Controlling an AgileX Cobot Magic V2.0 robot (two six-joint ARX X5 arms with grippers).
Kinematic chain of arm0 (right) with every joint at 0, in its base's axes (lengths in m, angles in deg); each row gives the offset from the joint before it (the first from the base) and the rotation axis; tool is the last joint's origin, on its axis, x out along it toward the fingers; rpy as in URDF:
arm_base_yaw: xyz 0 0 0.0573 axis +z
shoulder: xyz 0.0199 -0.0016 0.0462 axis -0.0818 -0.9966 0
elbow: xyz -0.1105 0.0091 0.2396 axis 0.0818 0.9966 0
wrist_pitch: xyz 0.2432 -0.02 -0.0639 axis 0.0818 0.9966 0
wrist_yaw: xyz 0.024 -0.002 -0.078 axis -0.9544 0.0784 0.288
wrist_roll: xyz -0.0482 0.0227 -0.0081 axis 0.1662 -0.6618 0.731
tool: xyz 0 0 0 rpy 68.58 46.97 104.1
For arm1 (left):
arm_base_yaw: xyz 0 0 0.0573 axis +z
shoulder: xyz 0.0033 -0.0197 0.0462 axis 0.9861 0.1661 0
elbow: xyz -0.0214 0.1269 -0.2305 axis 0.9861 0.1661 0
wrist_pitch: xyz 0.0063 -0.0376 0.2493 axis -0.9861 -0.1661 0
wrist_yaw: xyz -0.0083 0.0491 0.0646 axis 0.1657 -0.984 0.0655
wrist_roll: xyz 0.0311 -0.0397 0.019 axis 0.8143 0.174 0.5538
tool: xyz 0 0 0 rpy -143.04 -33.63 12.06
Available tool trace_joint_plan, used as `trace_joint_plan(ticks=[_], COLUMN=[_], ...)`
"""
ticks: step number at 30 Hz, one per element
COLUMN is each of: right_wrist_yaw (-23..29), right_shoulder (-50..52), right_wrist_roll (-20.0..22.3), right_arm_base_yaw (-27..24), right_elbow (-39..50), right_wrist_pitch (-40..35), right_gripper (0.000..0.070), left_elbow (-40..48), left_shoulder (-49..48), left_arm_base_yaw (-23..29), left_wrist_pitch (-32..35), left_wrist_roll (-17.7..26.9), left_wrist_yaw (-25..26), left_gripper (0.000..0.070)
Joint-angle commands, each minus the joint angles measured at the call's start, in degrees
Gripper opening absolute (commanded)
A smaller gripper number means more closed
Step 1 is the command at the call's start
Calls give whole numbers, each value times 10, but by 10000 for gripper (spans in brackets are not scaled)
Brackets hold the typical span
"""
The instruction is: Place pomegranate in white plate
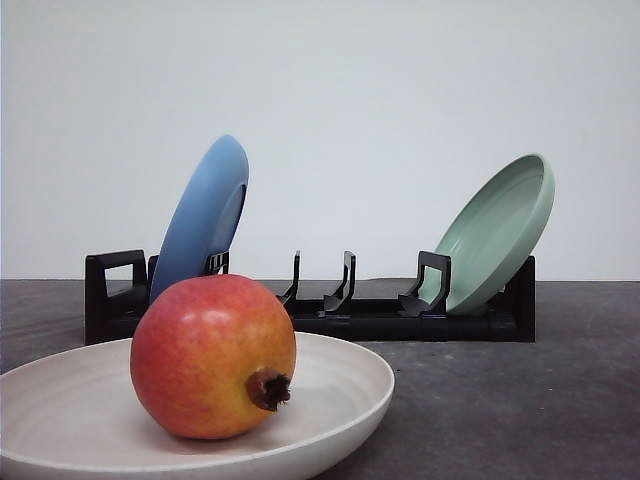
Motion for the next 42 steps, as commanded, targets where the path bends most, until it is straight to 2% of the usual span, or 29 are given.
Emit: trace_joint_plan(ticks=[1,7,9,10,12,15,17,19,24,28,33,36,42], right_wrist_yaw=[2,2,5,1,-18,-12,-6,-8,-43,-46,-52,-90,-148], right_shoulder=[-2,-2,-1,1,2,9,27,52,113,149,190,213,249], right_wrist_roll=[6,6,7,16,62,110,162,197,215,221,220,216,214], right_arm_base_yaw=[7,7,-8,-26,-78,-175,-245,-305,-430,-468,-489,-509,-543], right_elbow=[-5,-5,-4,-3,-1,17,55,107,271,386,487,516,518], right_wrist_pitch=[-6,-7,-7,-4,-2,-33,-102,-183,-386,-493,-567,-569,-505], right_gripper=[0,0,0,0,0,0,0,0,0,0,0,0,0], left_elbow=[6,6,6,6,6,6,6,6,6,6,5,6,6], left_shoulder=[0,0,0,0,0,0,0,0,0,0,0,0,0], left_arm_base_yaw=[0,0,0,0,0,0,0,0,0,0,0,0,0], left_wrist_pitch=[-3,-3,-3,-3,-3,-3,-3,-3,-3,-3,-3,-3,-3], left_wrist_roll=[-2,-2,-2,-2,-2,-2,-2,-2,-2,-2,-2,-2,-2], left_wrist_yaw=[1,1,1,1,1,1,1,1,1,1,1,1,1], left_gripper=[0,0,0,0,0,0,0,0,0,0,0,0,0])
